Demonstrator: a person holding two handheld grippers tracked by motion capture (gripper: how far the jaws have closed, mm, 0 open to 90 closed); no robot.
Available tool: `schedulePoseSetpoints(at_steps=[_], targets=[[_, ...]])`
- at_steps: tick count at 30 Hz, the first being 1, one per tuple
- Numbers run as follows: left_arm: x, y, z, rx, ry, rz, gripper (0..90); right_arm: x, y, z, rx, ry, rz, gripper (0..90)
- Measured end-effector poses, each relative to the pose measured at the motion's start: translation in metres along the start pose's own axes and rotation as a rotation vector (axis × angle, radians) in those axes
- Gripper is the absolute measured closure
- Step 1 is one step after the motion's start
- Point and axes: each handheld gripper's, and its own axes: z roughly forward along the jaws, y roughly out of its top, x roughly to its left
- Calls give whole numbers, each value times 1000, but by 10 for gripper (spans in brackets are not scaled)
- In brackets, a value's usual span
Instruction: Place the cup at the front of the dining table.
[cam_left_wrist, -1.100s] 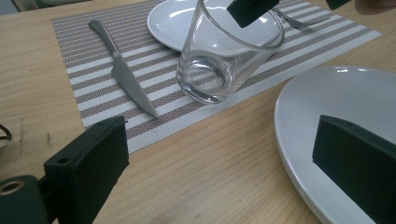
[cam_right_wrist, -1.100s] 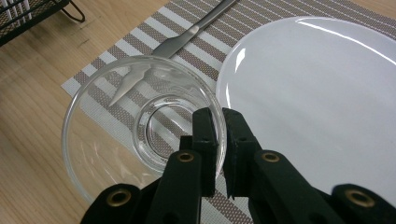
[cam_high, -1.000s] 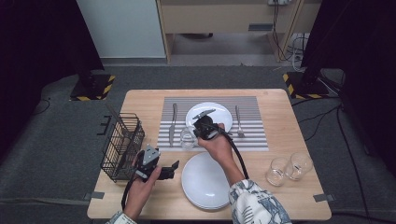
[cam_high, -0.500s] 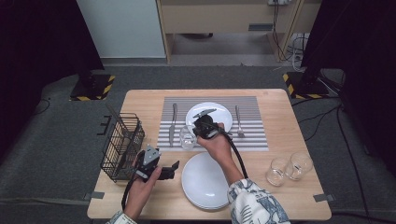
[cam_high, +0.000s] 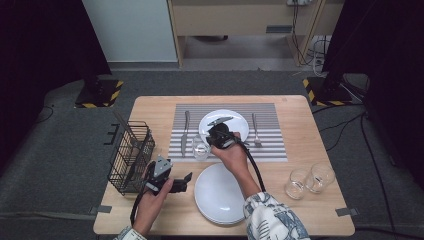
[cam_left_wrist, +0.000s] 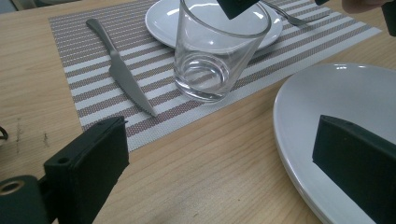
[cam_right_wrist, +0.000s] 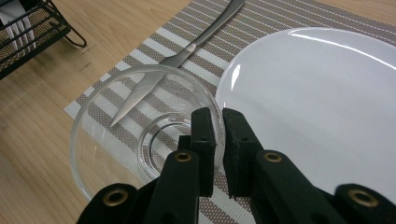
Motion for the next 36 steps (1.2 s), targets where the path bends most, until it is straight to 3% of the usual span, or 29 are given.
schedulePoseSetpoints(at_steps=[36], targets=[[-1,0,0,2,-3,5,32,-2,-1,4,-38,4,11,799]])
